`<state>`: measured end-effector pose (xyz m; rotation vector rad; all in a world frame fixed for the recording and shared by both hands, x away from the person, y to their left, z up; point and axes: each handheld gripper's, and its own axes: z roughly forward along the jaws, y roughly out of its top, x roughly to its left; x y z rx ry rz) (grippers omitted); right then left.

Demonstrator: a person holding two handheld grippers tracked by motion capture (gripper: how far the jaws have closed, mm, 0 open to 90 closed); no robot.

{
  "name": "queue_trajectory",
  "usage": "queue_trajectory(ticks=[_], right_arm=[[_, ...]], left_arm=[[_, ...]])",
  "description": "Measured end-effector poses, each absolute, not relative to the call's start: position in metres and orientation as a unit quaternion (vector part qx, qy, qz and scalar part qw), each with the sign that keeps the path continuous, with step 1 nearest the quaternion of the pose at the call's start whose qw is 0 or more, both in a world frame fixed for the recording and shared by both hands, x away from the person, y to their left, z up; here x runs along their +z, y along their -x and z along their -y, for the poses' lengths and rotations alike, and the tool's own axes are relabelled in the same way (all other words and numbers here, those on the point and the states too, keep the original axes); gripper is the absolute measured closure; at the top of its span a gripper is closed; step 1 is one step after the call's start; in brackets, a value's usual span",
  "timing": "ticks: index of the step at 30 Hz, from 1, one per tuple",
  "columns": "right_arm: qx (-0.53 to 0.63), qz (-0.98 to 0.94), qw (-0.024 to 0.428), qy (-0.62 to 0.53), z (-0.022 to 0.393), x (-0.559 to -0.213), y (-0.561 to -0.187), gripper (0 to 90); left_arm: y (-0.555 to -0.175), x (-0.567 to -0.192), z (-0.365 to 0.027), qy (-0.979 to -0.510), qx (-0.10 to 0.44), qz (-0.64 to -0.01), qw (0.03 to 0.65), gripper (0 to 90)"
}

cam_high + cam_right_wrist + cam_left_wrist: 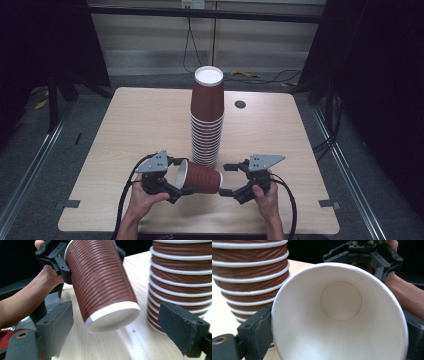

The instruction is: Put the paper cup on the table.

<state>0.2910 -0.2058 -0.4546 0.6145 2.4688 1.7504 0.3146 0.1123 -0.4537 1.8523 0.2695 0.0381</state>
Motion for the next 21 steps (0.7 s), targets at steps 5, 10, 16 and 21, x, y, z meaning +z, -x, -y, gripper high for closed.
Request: queue_trajectory(ticks=[5, 10, 16, 21], right_arm=[[0.585, -0.782, 0.048, -0.21, 0.213, -0.456, -0.289, 13.0], [0.594, -0.763, 0.087, -0.239, 0.22, -0.458, -0.285, 13.0], [0.59, -0.757, 0.107, -0.258, 0.222, -0.459, -0.284, 13.0], [0.585, -0.747, 0.144, -0.281, 0.224, -0.461, -0.283, 13.0]], left_arm=[[-0.315, -0.455, -0.119, -0.804, 0.025, -0.128, 0.58, 6.2], [-0.317, -0.455, -0.128, -0.804, 0.03, -0.146, 0.576, 6.2], [-0.318, -0.452, -0.139, -0.812, 0.045, -0.157, 0.561, 6.0], [-0.319, -0.451, -0.147, -0.818, 0.052, -0.168, 0.548, 6.0]])
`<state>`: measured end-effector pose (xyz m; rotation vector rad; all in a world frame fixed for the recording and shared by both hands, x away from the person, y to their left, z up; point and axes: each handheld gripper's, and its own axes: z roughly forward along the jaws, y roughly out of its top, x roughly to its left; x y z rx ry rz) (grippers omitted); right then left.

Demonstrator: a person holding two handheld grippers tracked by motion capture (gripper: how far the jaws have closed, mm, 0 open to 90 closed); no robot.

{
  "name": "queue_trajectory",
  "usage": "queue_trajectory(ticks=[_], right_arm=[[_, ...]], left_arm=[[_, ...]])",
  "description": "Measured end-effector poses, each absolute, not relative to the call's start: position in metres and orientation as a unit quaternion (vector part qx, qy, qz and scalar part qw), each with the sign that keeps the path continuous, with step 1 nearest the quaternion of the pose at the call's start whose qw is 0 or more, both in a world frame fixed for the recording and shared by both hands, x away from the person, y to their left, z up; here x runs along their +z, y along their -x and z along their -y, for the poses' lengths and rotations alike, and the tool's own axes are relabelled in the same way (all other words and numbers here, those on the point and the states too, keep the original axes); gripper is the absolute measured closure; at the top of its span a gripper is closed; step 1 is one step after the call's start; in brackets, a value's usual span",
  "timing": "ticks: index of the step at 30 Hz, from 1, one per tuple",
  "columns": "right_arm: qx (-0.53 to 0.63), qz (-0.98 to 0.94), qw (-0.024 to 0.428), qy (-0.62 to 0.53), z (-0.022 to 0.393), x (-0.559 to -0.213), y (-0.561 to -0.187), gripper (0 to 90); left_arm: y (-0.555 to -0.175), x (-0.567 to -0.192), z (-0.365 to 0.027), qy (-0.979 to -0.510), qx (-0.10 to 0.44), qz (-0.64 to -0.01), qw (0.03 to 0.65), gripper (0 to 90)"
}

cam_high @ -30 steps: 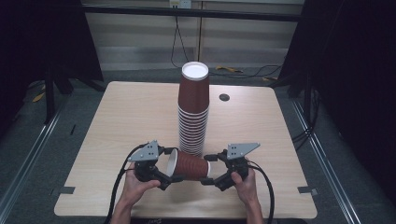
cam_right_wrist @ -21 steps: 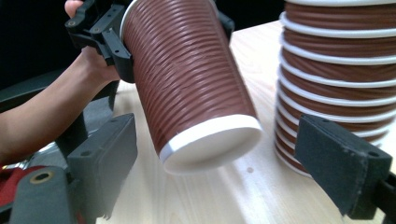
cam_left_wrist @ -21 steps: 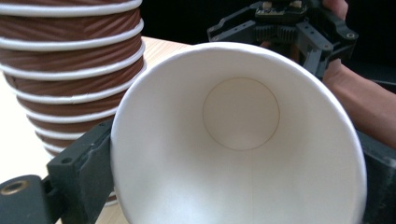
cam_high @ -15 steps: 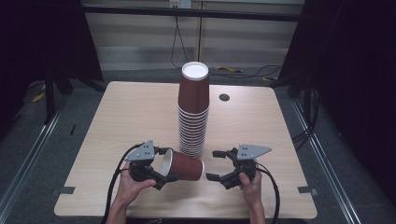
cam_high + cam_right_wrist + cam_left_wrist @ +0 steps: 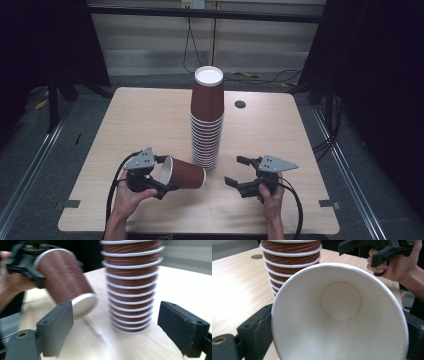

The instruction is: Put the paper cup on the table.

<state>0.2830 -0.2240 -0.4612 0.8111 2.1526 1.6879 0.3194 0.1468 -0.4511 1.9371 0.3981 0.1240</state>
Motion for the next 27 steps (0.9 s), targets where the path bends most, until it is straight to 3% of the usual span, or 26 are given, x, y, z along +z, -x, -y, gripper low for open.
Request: queue_trajectory(ticks=[8, 14, 27], right_arm=[[0.584, -0.72, 0.204, -0.314, 0.231, -0.469, -0.278, 13.2], [0.582, -0.677, 0.28, -0.353, 0.237, -0.483, -0.275, 13.1], [0.569, -0.667, 0.305, -0.371, 0.23, -0.497, -0.279, 13.4]], left_arm=[[-0.324, -0.449, -0.155, -0.83, 0.058, -0.182, 0.524, 5.9], [-0.328, -0.449, -0.158, -0.848, 0.054, -0.177, 0.496, 5.9], [-0.348, -0.437, -0.174, -0.86, 0.061, -0.215, 0.459, 5.9]])
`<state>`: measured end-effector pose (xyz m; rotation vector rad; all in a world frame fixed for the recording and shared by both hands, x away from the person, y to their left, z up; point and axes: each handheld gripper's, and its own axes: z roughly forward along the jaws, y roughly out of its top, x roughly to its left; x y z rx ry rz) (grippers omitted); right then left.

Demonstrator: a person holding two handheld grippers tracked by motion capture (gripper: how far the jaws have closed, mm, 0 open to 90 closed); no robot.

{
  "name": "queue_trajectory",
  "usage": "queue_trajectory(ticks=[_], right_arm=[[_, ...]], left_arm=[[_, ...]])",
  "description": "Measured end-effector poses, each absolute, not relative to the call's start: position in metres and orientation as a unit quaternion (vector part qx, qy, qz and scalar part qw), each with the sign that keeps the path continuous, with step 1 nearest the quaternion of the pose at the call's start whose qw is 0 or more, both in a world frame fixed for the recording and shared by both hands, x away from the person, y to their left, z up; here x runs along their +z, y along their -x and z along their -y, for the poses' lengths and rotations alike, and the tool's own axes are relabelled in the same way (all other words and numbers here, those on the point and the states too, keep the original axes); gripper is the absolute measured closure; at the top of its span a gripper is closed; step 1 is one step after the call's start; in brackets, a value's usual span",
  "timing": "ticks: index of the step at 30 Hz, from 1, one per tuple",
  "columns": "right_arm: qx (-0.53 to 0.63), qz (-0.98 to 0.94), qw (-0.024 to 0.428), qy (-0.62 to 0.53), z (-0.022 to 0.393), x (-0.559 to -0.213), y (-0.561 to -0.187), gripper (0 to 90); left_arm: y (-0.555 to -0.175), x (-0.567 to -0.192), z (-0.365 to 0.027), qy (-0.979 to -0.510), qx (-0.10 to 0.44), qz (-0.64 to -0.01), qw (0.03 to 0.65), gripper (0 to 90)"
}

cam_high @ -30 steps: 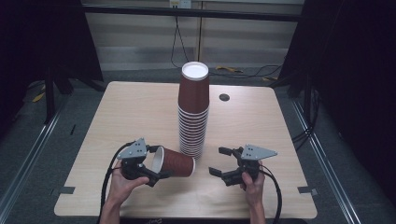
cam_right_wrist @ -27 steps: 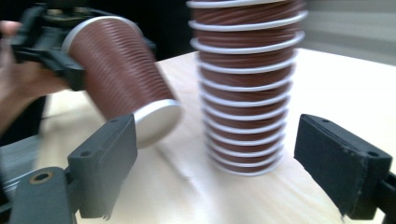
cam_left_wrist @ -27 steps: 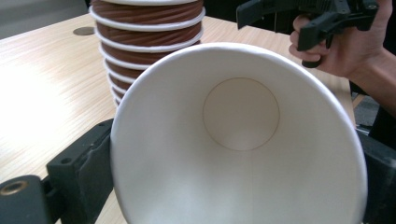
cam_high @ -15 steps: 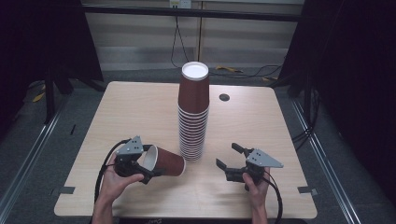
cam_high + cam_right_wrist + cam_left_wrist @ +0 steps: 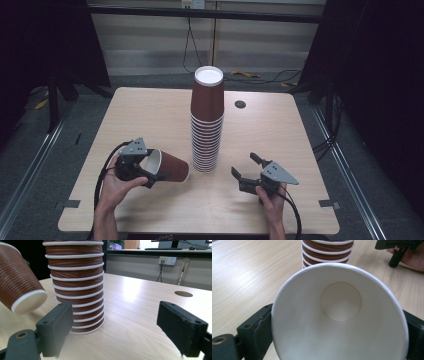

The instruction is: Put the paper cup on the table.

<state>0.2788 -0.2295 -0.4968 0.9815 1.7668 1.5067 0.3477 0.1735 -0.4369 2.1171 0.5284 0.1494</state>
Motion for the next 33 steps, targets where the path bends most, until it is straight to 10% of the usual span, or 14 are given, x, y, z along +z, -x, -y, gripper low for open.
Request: queue_trajectory(ticks=[33], right_arm=[[0.614, -0.63, 0.33, -0.343, 0.23, -0.505, -0.267, 13.1]], left_arm=[[-0.409, -0.399, -0.172, -0.919, 0.074, -0.214, 0.323, 5.5]])
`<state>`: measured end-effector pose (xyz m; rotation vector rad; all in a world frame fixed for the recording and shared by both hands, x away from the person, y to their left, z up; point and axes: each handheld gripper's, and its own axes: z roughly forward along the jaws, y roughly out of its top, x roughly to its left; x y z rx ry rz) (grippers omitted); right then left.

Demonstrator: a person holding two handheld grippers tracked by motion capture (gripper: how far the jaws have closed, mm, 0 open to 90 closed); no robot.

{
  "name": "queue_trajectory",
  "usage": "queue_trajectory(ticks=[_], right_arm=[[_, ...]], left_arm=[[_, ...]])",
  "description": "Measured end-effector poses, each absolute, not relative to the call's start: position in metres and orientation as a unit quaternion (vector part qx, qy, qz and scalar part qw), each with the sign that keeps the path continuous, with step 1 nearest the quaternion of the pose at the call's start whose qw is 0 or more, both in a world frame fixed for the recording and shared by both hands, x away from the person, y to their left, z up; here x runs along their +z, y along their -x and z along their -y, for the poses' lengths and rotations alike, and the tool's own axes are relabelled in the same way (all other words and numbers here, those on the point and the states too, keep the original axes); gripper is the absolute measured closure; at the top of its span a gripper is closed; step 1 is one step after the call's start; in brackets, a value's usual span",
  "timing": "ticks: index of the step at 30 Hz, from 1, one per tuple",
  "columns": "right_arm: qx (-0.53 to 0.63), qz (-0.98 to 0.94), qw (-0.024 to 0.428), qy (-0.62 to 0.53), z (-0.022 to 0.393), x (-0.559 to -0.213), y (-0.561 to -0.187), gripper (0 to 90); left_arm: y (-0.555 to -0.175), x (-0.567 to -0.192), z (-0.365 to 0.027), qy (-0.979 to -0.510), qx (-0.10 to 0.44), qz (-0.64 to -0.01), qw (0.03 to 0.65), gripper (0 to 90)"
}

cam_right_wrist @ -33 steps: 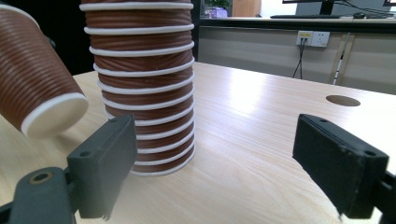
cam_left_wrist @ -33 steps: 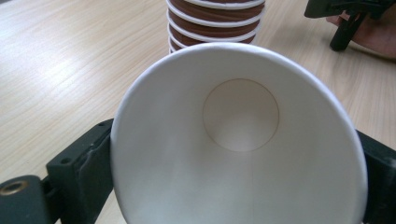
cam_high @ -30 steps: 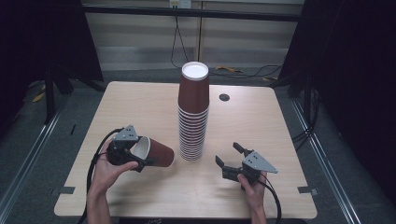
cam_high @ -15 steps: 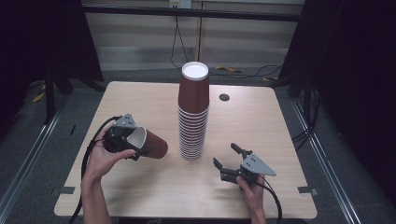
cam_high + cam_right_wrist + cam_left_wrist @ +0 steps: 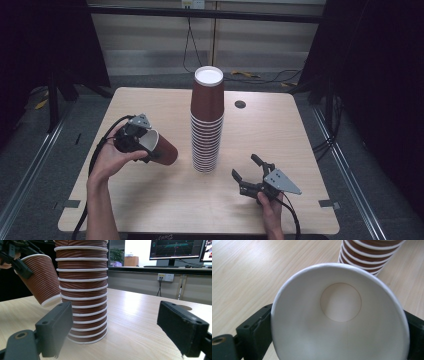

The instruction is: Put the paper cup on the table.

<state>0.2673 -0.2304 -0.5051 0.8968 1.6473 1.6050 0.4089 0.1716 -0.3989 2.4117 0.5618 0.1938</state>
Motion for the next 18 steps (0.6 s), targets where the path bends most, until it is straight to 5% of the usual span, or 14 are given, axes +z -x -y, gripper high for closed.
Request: queue_trajectory(ticks=[18], right_arm=[[0.613, -0.63, 0.331, -0.344, 0.23, -0.505, -0.267, 13.0]], left_arm=[[-0.435, -0.402, -0.13, -0.956, 0.065, -0.186, 0.217, 4.9]])
